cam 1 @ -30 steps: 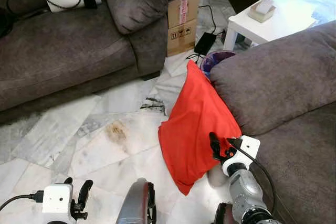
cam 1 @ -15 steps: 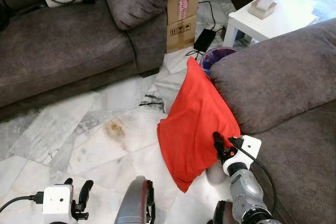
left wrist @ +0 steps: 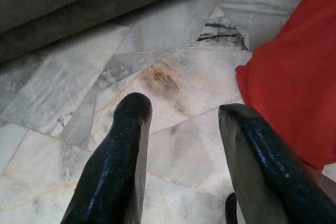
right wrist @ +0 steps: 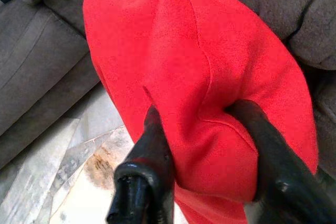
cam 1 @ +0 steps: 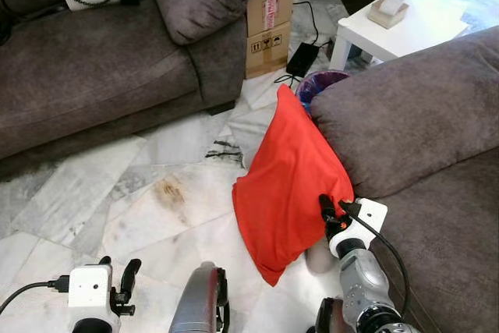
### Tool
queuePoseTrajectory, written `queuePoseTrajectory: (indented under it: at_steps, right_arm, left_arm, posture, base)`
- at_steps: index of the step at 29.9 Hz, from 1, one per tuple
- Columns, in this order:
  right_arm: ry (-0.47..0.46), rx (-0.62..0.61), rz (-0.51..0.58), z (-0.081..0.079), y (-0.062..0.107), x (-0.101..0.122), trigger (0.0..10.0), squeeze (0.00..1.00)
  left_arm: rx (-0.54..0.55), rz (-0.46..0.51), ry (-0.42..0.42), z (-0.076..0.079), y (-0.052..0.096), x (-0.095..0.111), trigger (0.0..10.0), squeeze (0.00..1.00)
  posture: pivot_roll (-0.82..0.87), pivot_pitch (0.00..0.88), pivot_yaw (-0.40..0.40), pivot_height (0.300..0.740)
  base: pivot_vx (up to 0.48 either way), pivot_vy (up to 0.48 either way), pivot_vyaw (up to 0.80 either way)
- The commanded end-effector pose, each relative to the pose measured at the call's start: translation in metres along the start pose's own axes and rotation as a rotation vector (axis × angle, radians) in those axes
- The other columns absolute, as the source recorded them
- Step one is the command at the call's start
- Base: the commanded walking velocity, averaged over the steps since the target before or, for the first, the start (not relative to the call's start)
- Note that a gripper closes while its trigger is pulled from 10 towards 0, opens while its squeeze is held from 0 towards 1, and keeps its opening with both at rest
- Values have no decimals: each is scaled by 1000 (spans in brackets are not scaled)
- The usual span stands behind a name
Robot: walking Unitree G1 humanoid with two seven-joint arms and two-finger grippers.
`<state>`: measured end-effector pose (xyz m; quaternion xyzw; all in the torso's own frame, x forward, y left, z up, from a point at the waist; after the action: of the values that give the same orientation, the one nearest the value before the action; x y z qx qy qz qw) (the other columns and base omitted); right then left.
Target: Move the pillow to the sofa from floor
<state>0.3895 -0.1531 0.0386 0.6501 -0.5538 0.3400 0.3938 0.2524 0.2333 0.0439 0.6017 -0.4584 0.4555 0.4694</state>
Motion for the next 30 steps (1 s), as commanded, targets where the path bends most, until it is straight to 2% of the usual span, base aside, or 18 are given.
queuePoseTrajectory:
  at_steps: [1, 6, 10, 14, 22, 30]
  right_arm:
    - [-4, 14, -42, -4, 3, -12, 0, 0]
    - [2, 39, -59, -6, 4, -17, 0, 0]
    - [-3, 39, -58, -4, 6, -17, 0, 0]
    - [-13, 29, -52, 8, 10, -15, 0, 0]
    - [22, 18, -69, 30, 21, -16, 0, 0]
    - [52, 32, -83, 39, 31, -21, 0, 0]
  left_arm:
    - [29, -41, 4, -7, 5, -13, 10000, 0]
    - [51, -36, 20, -8, -14, -17, 10000, 0]
    - [58, -32, 27, -8, -19, -18, 10000, 0]
    - [74, -28, 38, -9, -31, -20, 10000, 0]
    - [91, -30, 45, -12, -42, -25, 10000, 0]
    - [102, -25, 50, -14, -44, -29, 10000, 0]
  posture:
    - [305, 261, 55, 628]
    - [271, 192, 30, 628]
    - [263, 165, 24, 628]
    - [250, 111, 9, 628]
    - [215, 70, -6, 628]
    - [196, 61, -12, 628]
  base:
    - [0, 0, 0]
    - [0, 0, 0]
    - [0, 0, 0]
    - [0, 0, 0]
    - [0, 0, 0]
    - [0, 0, 0]
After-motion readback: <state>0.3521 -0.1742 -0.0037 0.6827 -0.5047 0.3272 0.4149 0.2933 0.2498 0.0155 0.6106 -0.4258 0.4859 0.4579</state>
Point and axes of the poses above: a point about 5 cm out from each wrist's last joint towards the gripper, its own y axis pointing back from the gripper into the wrist, its own x axis along the axis of the wrist's last joint, z = x × y, the point moved 6 cm from there along -y, pointing out of the wrist towards the gripper, and after that the axes turned 5 degrees about -y, right-handed, at the moved point
